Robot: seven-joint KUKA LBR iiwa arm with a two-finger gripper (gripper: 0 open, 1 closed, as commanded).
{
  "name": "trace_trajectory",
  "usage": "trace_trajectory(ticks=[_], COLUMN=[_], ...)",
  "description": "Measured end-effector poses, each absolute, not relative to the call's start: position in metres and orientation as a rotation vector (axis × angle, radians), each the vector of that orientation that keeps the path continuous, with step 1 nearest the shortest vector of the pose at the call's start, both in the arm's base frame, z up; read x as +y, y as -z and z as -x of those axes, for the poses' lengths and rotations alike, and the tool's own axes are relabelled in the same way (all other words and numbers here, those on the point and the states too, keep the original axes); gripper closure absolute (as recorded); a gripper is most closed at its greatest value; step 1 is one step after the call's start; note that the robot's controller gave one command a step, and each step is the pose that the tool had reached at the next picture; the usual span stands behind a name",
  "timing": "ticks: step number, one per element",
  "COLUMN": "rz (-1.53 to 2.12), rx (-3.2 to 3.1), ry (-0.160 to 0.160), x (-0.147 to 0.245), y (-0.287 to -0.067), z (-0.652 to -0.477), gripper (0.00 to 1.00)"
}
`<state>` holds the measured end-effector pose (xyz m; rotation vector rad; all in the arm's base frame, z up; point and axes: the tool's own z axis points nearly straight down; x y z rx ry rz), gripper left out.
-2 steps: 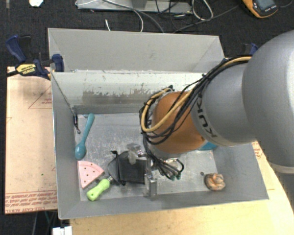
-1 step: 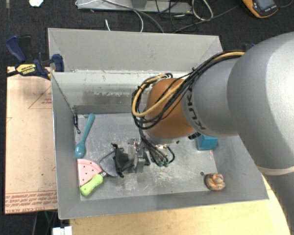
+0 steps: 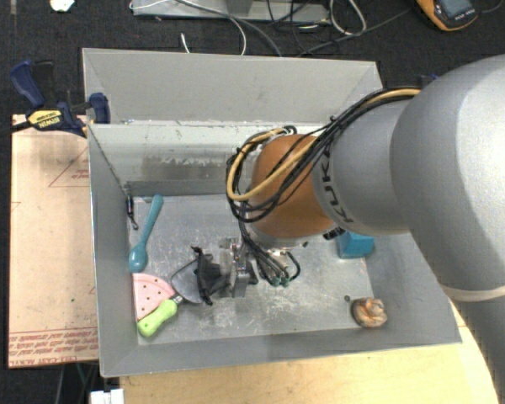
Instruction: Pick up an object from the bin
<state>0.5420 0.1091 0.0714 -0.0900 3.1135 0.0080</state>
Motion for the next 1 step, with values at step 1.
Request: trace_trajectory(ticks=[1], rz=[0.212], rx=[3.115], ry=[-0.005], x=[0.1089], y=[-0.1213], z=[-0.5408], gripper=[1.00])
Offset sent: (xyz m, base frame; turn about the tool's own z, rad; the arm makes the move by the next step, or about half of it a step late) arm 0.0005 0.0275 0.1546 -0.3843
